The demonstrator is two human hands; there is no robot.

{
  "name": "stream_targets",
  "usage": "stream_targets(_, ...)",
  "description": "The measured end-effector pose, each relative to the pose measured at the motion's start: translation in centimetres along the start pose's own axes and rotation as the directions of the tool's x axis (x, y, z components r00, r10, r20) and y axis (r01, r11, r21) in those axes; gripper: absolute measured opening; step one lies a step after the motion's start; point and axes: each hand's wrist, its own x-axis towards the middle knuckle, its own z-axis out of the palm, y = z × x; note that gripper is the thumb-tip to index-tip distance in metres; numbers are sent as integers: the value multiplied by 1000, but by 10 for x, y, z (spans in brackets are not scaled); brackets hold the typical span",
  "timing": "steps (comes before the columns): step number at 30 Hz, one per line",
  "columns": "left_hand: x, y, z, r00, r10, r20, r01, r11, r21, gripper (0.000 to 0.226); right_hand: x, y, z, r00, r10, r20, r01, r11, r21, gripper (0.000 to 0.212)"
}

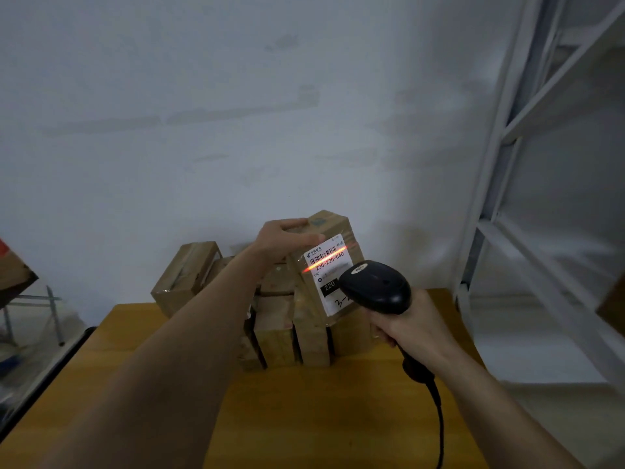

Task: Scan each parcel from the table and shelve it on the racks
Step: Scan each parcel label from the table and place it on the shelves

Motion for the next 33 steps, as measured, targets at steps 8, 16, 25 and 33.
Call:
stream_targets(8, -11, 8, 15, 999, -14, -31, 15, 999, 28, 78, -13, 4, -17, 1000, -16, 2, 16, 999, -36, 13)
stream_targets(16, -31, 7, 39, 997, -14, -70, 12, 1000, -27, 69, -24, 14, -31, 997, 43, 62, -39, 998, -58, 18)
stream_targets(25, -61, -15, 70, 989, -144, 22, 146, 974, -176, 82, -60, 26, -48, 993, 95, 65, -105, 981, 161, 10)
stream_targets(33, -116, -30, 113, 896, -360, 260, 440, 796, -416, 71, -124, 19, -49, 959, 177, -222, -78, 917, 391, 31)
